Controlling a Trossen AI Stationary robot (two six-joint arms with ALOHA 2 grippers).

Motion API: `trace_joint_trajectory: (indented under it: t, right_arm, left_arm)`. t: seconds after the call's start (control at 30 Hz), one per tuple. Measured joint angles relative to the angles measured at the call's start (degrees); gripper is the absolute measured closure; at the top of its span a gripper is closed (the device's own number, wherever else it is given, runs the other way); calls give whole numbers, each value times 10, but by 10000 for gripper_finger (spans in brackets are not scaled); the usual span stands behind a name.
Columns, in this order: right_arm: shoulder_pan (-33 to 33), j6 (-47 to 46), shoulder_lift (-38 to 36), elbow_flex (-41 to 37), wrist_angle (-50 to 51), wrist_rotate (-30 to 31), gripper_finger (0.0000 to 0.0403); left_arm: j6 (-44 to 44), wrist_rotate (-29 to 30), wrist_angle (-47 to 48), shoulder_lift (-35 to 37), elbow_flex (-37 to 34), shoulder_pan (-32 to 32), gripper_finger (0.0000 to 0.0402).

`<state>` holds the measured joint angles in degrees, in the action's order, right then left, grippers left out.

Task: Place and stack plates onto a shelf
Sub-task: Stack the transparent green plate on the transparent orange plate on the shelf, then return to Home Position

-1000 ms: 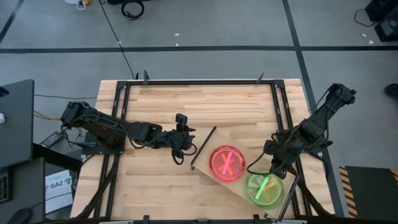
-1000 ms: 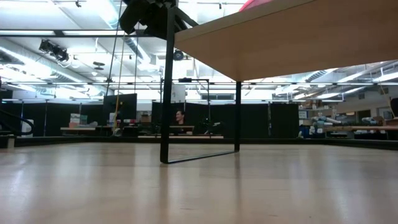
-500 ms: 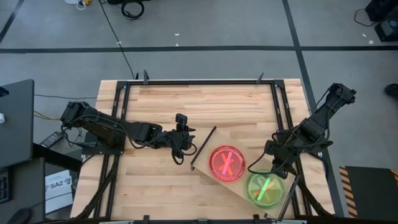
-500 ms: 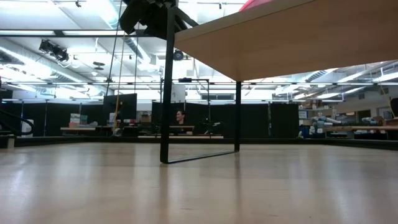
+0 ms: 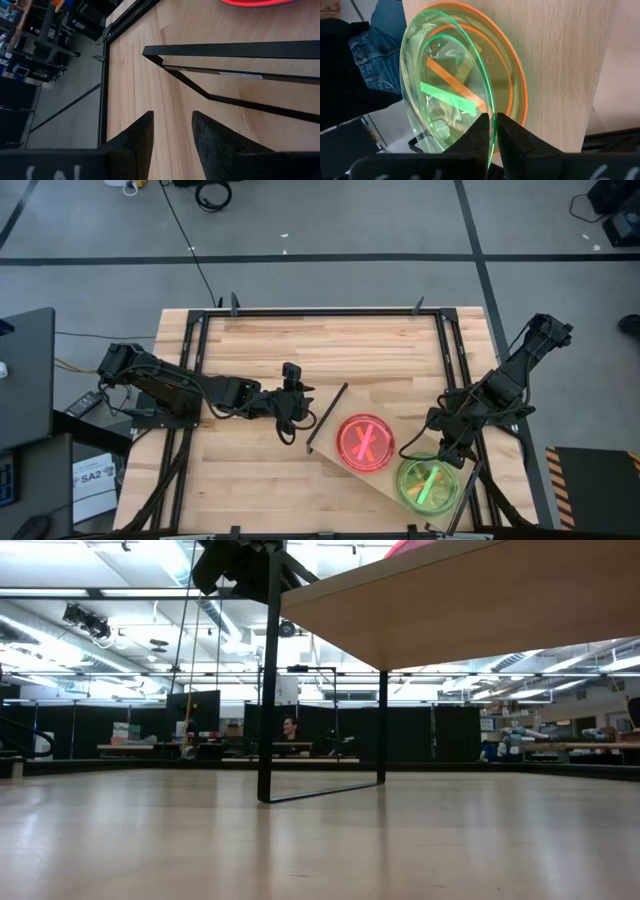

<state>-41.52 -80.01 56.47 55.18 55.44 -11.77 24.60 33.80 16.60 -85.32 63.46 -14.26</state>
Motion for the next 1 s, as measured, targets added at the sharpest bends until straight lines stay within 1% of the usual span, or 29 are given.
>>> trace_joint_trajectory:
  t: [0.27, 0.63, 1.0]
  right_arm:
    - [0, -15, 0, 0, 3, 1, 338]
    - [0, -29, 0, 0, 25, 1, 282]
    - [0, -22, 0, 0, 25, 1, 276]
  left_arm:
    - [0, 0, 0, 0, 0, 0, 260]
    - [0, 0, 0, 0, 0, 0, 260]
    - [0, 0, 0, 0, 0, 0, 260]
